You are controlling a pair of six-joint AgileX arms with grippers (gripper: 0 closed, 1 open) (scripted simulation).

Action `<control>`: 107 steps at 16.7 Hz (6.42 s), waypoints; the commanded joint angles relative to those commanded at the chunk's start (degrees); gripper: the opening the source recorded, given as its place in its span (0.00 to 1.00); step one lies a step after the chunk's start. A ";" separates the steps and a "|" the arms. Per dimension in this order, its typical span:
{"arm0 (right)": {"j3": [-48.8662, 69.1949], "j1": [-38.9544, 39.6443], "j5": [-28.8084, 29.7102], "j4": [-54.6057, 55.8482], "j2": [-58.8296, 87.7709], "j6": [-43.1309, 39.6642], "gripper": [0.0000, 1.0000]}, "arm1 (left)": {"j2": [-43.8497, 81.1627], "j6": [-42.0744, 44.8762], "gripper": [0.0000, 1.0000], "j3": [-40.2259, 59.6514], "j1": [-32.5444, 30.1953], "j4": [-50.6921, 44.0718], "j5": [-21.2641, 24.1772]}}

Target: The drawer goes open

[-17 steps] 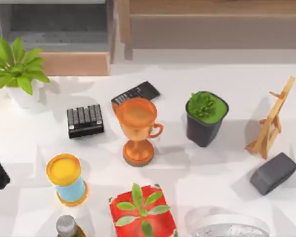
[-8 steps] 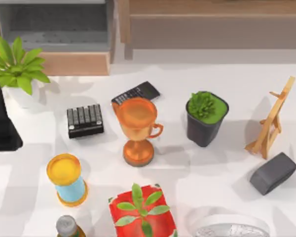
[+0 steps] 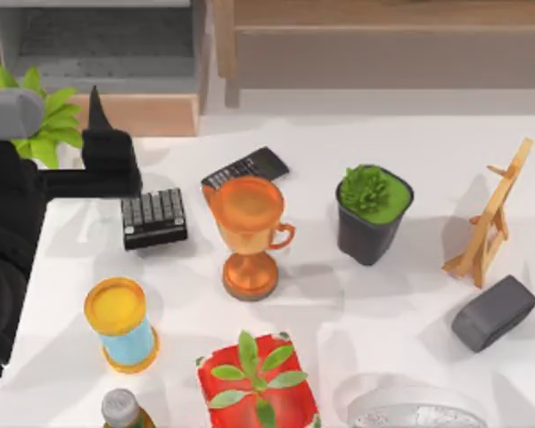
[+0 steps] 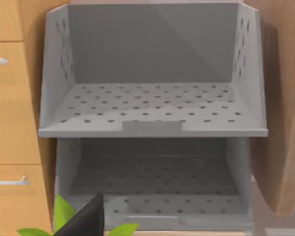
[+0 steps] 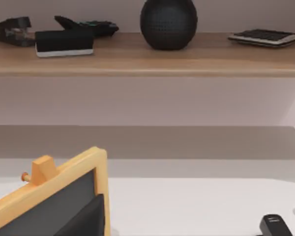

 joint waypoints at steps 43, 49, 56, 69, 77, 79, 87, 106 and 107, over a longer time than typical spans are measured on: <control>0.00 0.00 0.00 0.00 0.00 0.00 1.00 | 85.77 89.92 1.00 42.72 61.79 43.09 64.15; 0.00 0.00 0.00 0.00 0.00 0.00 1.00 | 86.45 89.91 0.92 44.13 61.52 42.37 63.89; 0.00 0.00 0.00 0.00 0.00 0.00 1.00 | 86.45 89.91 0.40 44.13 61.52 42.37 63.89; 0.00 0.00 0.00 0.00 0.00 0.00 1.00 | 86.45 89.91 0.00 44.13 61.52 42.37 63.89; 0.00 0.00 0.00 0.00 0.00 0.00 1.00 | 81.64 89.56 0.00 32.09 64.56 47.80 66.72; 0.00 0.00 0.00 0.00 0.00 0.00 1.00 | 80.08 89.74 0.00 28.92 65.51 49.77 67.61; 0.00 0.00 0.00 0.00 0.00 0.00 1.00 | 78.86 89.66 0.00 26.10 66.52 51.40 68.60; 0.00 0.00 0.00 0.00 0.00 0.00 1.00 | 69.98 90.49 0.00 3.76 77.20 63.85 79.22; 0.00 0.00 0.00 0.00 0.00 0.00 1.00 | 69.54 90.54 0.00 2.80 77.84 64.47 79.85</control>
